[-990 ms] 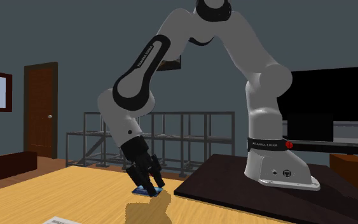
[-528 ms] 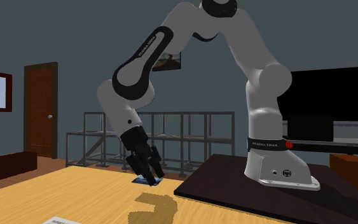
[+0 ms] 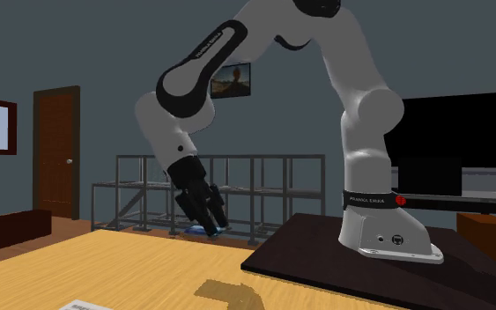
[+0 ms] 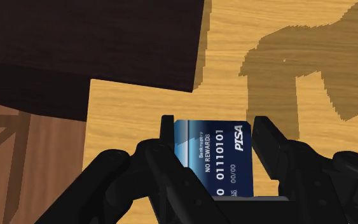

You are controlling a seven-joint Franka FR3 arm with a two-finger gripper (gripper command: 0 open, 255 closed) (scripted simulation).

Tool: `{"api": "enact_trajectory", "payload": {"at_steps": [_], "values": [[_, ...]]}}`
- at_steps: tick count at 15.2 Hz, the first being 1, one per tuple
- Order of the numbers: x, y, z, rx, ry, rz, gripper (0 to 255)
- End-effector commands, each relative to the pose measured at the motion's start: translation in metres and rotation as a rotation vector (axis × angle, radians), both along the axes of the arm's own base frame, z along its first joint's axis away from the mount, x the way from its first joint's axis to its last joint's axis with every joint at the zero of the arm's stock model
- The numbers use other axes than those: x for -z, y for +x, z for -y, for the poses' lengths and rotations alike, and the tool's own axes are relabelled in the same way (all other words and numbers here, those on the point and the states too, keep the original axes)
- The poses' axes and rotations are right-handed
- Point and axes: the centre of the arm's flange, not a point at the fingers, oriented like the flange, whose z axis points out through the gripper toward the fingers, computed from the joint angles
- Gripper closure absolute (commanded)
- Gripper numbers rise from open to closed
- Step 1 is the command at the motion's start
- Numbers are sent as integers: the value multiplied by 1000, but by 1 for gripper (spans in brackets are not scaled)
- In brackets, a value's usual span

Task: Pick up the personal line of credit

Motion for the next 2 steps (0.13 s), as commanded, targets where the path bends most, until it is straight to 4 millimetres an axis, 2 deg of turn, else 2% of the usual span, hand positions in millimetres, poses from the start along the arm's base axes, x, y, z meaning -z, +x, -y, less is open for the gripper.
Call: {"api": "enact_trajectory", "payload": {"at_steps": [1, 2], "values": [[-6, 0, 0, 0, 0, 0, 255], [-6, 1, 0, 0, 0, 0, 255]]}}
